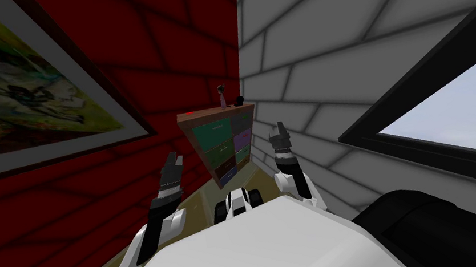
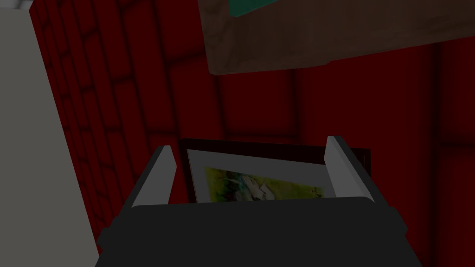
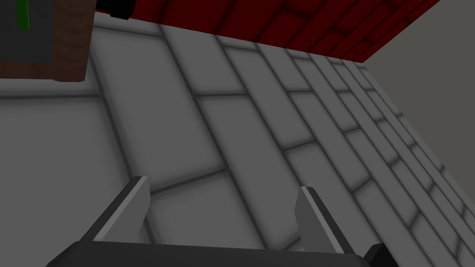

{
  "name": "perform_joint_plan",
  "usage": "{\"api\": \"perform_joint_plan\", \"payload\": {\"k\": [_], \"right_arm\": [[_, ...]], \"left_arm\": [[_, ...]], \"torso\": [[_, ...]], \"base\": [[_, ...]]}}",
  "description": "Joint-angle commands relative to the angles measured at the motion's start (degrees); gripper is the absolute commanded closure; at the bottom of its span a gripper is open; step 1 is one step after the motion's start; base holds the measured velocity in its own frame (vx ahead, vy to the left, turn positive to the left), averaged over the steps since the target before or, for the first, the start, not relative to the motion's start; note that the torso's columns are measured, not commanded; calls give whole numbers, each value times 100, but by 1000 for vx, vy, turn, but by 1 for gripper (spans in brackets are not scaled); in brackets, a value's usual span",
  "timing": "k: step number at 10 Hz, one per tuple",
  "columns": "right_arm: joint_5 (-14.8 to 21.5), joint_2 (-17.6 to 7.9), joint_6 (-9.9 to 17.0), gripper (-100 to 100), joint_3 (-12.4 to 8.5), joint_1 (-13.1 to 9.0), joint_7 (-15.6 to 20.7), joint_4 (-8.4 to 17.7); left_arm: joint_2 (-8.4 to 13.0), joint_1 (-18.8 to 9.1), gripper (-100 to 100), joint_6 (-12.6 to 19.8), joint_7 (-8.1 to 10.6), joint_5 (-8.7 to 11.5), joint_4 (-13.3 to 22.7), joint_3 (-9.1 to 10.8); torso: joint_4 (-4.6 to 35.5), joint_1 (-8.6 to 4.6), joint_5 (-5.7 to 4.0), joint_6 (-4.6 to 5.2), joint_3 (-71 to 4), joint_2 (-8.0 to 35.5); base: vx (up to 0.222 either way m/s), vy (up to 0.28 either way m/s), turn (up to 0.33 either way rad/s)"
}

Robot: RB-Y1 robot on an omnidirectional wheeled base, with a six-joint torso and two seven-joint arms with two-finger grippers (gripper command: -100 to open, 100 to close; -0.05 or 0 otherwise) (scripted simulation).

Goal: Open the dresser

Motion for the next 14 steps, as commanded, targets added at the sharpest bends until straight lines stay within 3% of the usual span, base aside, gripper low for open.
{"api": "perform_joint_plan", "payload": {"k": [1, 6, 14], "right_arm": [[0, 0, 0, 0, 0, 0, 0, 0], [0, 0, 0, 0, 0, 0, 0, 0], [0, 0, 0, 0, 0, 0, 0, 0]], "left_arm": [[133, -74, -100, -45, 15, 57, 337, 37], [215, -184, -100, -136, 55, 172, 937, 117], [103, -347, -100, -282, 114, 345, 1825, 238]], "torso": [[0, 4, 1, 0, 0, 0], [1, 7, 1, 0, 1, 1], [1, 9, 2, 0, 1, 1]], "base": [[61, -93, 28], [43, -97, 31], [41, -86, 28]]}}
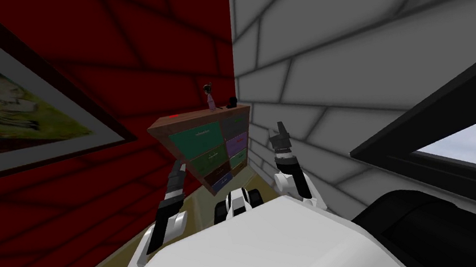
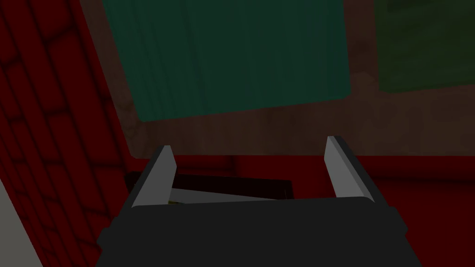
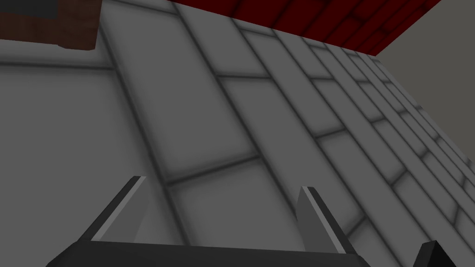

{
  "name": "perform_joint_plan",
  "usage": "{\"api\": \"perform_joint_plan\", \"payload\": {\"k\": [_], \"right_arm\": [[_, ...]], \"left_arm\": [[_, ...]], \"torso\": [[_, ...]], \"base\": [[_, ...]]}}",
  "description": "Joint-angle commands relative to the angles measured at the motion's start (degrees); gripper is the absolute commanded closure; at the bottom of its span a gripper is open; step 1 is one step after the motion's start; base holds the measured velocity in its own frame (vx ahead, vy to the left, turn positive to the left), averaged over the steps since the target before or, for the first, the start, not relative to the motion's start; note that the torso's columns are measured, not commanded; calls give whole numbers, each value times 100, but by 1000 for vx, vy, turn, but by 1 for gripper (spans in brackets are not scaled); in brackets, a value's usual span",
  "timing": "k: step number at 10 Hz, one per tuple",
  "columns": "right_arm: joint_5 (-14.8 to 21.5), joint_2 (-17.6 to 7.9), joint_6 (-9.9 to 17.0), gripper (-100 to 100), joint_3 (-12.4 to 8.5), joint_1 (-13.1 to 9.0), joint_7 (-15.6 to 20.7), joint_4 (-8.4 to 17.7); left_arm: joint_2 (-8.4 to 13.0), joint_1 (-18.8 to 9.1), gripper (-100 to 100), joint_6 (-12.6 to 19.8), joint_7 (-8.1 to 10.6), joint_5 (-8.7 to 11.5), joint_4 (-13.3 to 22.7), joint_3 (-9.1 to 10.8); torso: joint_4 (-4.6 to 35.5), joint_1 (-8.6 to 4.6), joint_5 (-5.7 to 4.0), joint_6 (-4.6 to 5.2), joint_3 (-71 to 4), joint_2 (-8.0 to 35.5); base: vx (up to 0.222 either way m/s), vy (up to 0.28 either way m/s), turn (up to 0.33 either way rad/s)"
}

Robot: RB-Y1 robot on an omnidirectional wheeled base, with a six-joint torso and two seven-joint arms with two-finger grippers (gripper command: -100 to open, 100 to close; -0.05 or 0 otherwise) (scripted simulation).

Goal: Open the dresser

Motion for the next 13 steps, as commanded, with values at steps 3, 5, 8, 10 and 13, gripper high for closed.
{"api": "perform_joint_plan", "payload": {"k": [3, 5, 8, 10, 13], "right_arm": [[0, 0, 0, 0, 0, 0, 0, 0], [0, 0, 0, 0, 0, 0, 0, 0], [0, 1, 0, 0, 1, 0, 0, 0], [0, 0, 0, 0, 0, 0, 0, 0], [0, 0, 0, 0, 0, 0, 0, 0]], "left_arm": [[-58, -104, -100, -73, 28, 105, 550, 68], [-70, -146, -100, -113, 44, 150, 781, 101], [-124, -236, -100, -201, 78, 249, 1271, 171], [-199, -279, -100, -246, 94, 298, 1511, 206], [-503, -351, -100, -321, 122, 379, 1907, 264]], "torso": [[0, -1, -1, 0, -1, -1], [0, 3, 2, -1, 1, 3], [-3, -24, -7, 0, -5, -7], [2, 10, 3, 0, 6, 9], [-1, 2, -1, 0, -2, -3]], "base": [[48, -99, 35], [37, -86, 27], [71, -150, 48], [34, -112, 28], [53, -114, 38]]}}
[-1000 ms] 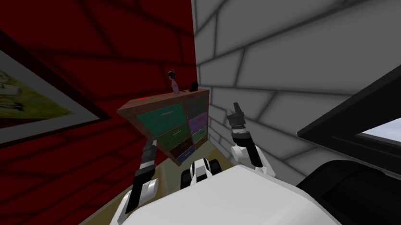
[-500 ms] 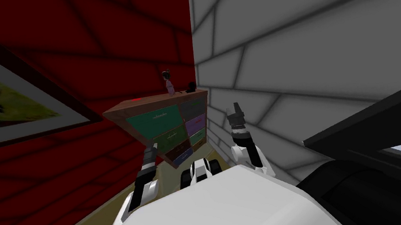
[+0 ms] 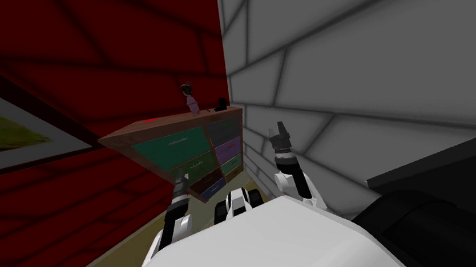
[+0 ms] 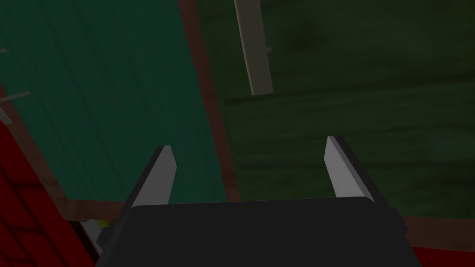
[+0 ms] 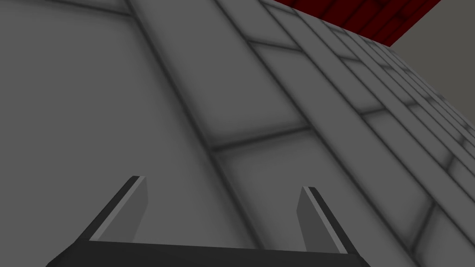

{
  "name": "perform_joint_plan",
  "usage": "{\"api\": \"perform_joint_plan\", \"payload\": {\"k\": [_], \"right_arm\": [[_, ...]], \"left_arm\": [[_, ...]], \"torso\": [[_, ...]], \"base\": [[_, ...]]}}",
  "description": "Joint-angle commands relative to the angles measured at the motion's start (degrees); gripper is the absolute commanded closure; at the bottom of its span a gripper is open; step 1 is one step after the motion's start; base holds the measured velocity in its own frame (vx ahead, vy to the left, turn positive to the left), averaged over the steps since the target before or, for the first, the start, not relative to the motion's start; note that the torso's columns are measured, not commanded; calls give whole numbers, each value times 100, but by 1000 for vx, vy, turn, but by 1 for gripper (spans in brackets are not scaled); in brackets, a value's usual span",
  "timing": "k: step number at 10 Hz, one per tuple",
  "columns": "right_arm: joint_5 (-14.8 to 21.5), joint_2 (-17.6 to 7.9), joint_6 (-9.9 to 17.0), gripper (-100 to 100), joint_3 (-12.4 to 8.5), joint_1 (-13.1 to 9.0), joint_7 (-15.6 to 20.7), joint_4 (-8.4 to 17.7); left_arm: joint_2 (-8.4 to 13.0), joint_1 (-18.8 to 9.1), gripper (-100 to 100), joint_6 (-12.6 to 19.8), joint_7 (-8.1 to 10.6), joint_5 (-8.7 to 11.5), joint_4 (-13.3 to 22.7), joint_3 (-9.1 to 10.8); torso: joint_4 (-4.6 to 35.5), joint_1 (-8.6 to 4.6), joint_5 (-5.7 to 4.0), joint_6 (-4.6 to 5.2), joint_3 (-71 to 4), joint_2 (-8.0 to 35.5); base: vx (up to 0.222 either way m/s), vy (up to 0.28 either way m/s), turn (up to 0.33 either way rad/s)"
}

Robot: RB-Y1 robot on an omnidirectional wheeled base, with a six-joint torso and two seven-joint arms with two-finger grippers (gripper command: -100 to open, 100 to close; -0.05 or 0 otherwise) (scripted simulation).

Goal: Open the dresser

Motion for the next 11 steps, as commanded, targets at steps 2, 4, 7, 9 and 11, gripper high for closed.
{"api": "perform_joint_plan", "payload": {"k": [2, 4, 7, 9, 11], "right_arm": [[0, 0, 0, 0, 0, 0, 0, 0], [0, -1, 0, 0, -1, 0, 0, 0], [0, -1, 0, 0, -1, 0, 0, 0], [0, -1, 0, 0, -1, -1, 0, 0], [0, 0, 1, 0, 0, -2, 0, 1]], "left_arm": [[-405, -66, -100, -81, 28, 73, 357, 54], [-449, -65, -100, -115, 23, 70, 397, 50], [-425, -102, -100, 62, 35, 86, 243, 82], [-438, -88, 100, 25, 31, 80, 290, 69], [-432, -31, 100, 78, 42, 69, 135, 33]], "torso": [[1, 3, 2, 0, 1, 3], [3, 2, 2, 0, 7, 12], [-4, 2, 2, -1, -9, -15], [8, -6, 0, -1, 19, 32], [-7, 8, 9, 3, -1, -2]], "base": [[39, -69, 20], [13, -34, 7], [57, -1, -7], [-41, 3, 14], [-143, -56, 16]]}}
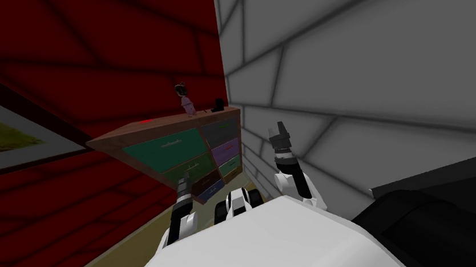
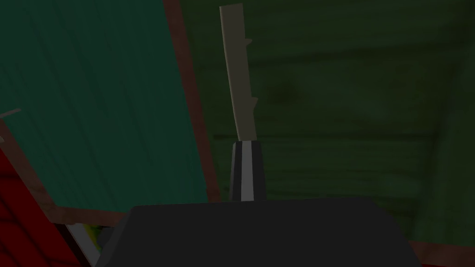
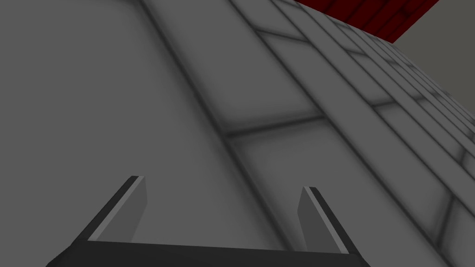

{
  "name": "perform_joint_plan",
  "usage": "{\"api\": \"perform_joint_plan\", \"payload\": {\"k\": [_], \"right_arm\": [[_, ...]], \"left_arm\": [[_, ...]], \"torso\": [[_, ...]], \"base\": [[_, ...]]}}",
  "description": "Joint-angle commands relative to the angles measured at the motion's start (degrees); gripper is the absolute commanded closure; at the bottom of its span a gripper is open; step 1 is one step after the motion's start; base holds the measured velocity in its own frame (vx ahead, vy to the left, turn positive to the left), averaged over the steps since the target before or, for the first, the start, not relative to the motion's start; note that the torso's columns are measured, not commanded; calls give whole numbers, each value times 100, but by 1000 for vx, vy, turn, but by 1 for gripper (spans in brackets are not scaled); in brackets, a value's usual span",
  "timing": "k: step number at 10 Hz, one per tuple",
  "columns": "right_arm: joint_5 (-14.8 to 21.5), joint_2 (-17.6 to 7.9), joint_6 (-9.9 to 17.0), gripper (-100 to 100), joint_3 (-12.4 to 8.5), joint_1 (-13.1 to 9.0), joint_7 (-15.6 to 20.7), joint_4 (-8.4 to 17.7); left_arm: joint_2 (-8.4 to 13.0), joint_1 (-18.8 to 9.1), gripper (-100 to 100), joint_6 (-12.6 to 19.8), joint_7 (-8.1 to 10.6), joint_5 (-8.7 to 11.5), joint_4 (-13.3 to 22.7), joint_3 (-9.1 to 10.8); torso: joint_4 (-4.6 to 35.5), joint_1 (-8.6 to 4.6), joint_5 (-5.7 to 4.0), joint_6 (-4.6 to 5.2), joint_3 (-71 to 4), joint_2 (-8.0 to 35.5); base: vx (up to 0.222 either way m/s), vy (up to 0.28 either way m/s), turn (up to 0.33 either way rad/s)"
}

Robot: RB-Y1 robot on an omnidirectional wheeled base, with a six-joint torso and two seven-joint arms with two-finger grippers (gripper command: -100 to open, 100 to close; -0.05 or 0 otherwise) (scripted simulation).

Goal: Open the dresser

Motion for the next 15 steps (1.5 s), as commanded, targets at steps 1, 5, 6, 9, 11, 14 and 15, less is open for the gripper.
{"api": "perform_joint_plan", "payload": {"k": [1, 5, 6, 9, 11, 14, 15], "right_arm": [[0, 0, 0, 0, 0, 0, 0, 0], [0, 0, 0, 0, 0, 2, 0, 0], [0, -1, 0, 0, -1, 2, 0, -1], [0, -1, 0, 0, -1, 3, 0, -1], [0, -1, -1, 0, -1, 4, 0, -1], [0, -1, 0, 0, -1, 2, 0, 0], [0, 0, 0, 0, 0, 1, 0, 0]], "left_arm": [[7, 66, 100, 115, 10, -9, -130, -29], [287, 78, -100, 123, 11, -9, -153, -30], [410, 76, -100, 115, 11, -7, -158, -26], [551, 32, -100, 43, 10, 19, -133, 21], [193, 9, -100, 33, 10, 27, -86, 34], [49, 13, -100, 33, 9, 26, -89, 32], [58, -1, -100, 215, 22, 43, -252, 57]], "torso": [[7, -20, -9, -2, 5, 7], [-2, 5, -4, -4, -18, -28], [0, -1, -5, -3, -14, -22], [4, -6, -7, -3, -6, -12], [4, -16, -9, -3, -3, -5], [16, -22, -11, -3, 21, 34], [13, -19, -11, -3, 15, 23]], "base": [[-151, -75, 10], [-55, -27, 3], [28, 11, 1], [94, 37, -1], [118, 39, 0], [19, 13, 0], [48, 1, -16]]}}
